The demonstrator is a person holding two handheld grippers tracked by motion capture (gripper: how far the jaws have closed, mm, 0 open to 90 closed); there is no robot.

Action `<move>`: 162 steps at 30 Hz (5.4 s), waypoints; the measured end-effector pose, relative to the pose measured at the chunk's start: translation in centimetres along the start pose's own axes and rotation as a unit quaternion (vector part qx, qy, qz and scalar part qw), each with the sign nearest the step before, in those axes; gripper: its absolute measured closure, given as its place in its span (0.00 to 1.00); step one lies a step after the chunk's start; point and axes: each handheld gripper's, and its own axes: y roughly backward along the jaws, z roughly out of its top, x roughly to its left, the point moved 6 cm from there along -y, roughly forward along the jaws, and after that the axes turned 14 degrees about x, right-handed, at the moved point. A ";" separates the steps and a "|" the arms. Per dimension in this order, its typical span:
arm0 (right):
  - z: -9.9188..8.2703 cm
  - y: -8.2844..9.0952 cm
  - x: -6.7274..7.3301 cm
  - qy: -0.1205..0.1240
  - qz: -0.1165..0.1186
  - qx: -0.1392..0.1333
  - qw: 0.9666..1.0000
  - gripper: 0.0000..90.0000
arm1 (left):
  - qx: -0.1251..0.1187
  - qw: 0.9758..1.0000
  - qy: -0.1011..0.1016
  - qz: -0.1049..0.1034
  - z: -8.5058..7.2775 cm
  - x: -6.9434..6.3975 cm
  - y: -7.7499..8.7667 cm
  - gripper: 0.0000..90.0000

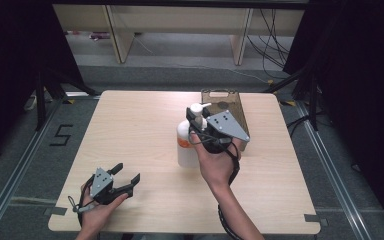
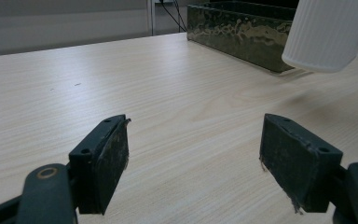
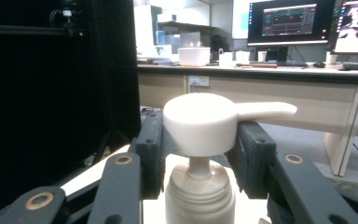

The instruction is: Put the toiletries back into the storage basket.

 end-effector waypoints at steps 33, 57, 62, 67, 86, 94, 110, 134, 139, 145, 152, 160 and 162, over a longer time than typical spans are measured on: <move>-0.6 4.3 -5.8 -0.015 -0.068 -0.019 0.997 0.67 | 0.009 1.000 0.000 0.004 0.0 0.0 0.0 0.26; -0.5 5.5 -8.5 -0.018 -0.103 -0.024 0.994 0.67 | 0.009 1.000 0.001 -0.001 0.0 0.0 0.0 0.26; -0.3 5.5 -8.7 -0.017 -0.108 -0.025 0.994 0.67 | 0.009 1.000 0.001 -0.002 0.0 0.0 -0.1 0.26; 0.1 5.6 -8.9 -0.019 -0.109 -0.030 0.993 0.67 | 0.009 1.000 0.001 -0.001 0.0 0.0 0.0 0.26; 1.6 4.9 -8.6 -0.027 -0.098 -0.040 0.994 0.67 | 0.008 1.000 0.002 -0.002 0.0 0.0 0.0 0.26; 2.0 4.4 -8.3 -0.020 -0.097 -0.043 0.994 0.67 | 0.008 1.000 0.002 -0.001 0.0 0.0 0.0 0.26; 3.0 3.7 -8.1 -0.026 -0.090 -0.045 0.995 0.67 | 0.000 1.000 0.003 -0.006 0.1 0.0 -0.1 0.26; 4.2 2.8 -9.4 -0.026 -0.107 -0.050 0.993 0.67 | 0.000 1.000 0.004 -0.004 0.1 0.0 -0.1 0.26; 4.6 2.5 -9.4 -0.028 -0.107 -0.054 0.992 0.67 | 0.008 1.000 0.003 0.000 0.0 0.0 0.0 0.26; 4.8 2.1 -9.7 -0.027 -0.107 -0.055 0.992 0.67 | 0.003 1.000 0.003 -0.002 0.0 0.0 0.0 0.26; 5.1 1.4 -9.9 -0.021 -0.114 -0.060 0.991 0.67 | 0.007 1.000 0.003 -0.001 0.0 0.0 0.0 0.26; 5.3 0.5 -9.8 -0.031 -0.105 -0.057 0.992 0.67 | -0.001 1.000 0.004 -0.008 0.1 0.0 -0.1 0.26; 5.3 0.4 -9.8 -0.030 -0.104 -0.056 0.993 0.67 | 0.000 1.000 0.003 -0.006 0.1 0.0 -0.1 0.26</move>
